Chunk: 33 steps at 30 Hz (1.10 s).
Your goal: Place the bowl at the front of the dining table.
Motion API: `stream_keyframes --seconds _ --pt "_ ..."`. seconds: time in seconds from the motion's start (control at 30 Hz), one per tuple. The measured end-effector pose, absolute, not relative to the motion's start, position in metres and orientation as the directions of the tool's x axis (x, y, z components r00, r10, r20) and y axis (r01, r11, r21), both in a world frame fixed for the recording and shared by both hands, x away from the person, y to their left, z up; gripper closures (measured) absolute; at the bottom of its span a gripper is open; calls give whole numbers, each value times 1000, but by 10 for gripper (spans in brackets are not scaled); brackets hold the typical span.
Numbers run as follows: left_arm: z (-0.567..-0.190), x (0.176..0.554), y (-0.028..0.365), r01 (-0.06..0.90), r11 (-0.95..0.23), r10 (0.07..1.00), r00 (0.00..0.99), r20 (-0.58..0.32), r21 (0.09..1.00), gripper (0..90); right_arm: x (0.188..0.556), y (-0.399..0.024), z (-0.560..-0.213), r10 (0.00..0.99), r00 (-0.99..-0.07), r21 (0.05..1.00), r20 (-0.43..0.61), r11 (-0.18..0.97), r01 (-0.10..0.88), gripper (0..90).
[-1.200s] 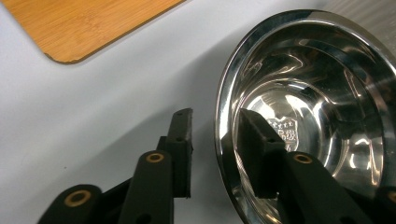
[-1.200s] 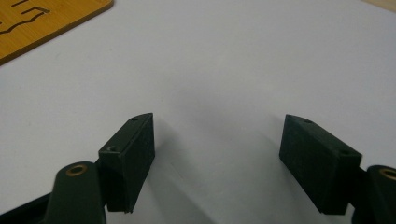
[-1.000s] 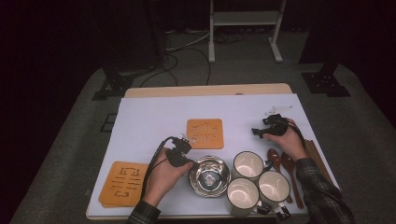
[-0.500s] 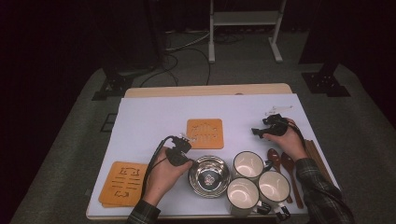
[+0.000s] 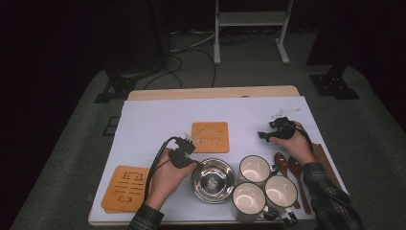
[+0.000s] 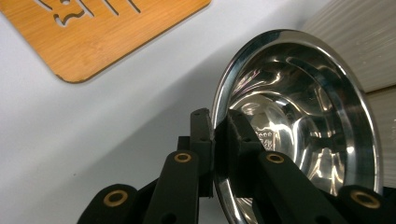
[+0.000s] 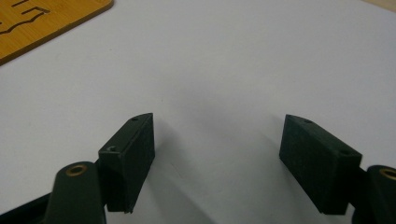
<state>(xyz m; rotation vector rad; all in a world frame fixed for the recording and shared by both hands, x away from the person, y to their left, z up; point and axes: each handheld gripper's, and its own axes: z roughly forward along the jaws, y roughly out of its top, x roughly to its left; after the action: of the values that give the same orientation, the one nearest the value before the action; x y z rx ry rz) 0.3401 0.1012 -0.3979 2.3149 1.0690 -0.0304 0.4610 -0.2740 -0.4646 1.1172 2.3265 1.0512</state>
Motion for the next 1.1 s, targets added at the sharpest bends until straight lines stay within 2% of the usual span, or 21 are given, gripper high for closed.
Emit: stream_keyframes --seconds 1.1 --pt "-379 341 106 690 -497 684 685 -251 526 836 461 -274 -465 780 -625 750 2 413 517 249"
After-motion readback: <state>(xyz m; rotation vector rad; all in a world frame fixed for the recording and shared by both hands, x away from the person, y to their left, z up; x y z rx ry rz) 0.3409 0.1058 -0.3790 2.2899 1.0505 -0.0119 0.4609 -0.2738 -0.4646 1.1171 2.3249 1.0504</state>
